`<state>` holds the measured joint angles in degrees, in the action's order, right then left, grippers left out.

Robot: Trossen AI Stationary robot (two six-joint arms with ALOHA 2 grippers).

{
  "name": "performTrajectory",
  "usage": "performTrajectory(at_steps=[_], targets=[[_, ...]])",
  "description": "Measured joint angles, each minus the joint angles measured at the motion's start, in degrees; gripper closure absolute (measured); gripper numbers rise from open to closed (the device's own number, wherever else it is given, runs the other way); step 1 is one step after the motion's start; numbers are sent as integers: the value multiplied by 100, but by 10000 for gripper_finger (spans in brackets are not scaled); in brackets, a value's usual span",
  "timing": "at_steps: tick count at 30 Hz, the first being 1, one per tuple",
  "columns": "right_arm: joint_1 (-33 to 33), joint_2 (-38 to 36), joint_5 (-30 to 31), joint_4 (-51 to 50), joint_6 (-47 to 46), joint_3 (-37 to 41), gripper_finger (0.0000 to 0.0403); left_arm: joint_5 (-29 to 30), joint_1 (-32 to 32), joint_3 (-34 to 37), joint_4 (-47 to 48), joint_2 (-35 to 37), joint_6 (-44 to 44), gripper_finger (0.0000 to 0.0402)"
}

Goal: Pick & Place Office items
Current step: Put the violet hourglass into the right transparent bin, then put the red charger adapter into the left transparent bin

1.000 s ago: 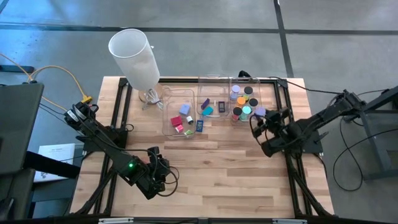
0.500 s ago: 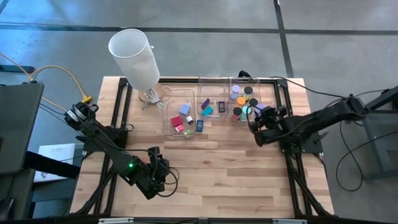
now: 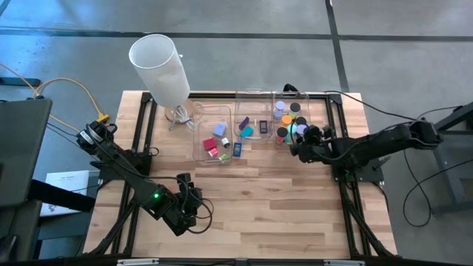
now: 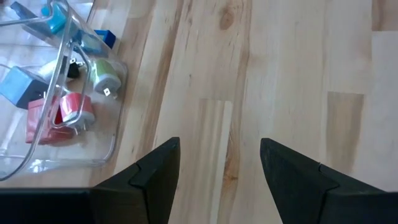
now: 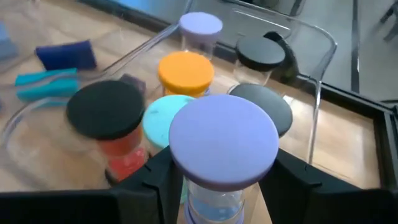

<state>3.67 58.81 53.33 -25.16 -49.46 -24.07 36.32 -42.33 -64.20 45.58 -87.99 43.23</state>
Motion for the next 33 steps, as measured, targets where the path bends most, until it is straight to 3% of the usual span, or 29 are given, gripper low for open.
performTrajectory(at_steps=[7,27,33], targets=[[-235,-5,-110,485,144,216,234,0,117,0,0,0,-3,188],[-230,10,-193,703,136,238,165,-21,123,0,0,0,54,188],[-230,-92,-251,998,689,247,164,-55,123,0,0,0,123,188]])
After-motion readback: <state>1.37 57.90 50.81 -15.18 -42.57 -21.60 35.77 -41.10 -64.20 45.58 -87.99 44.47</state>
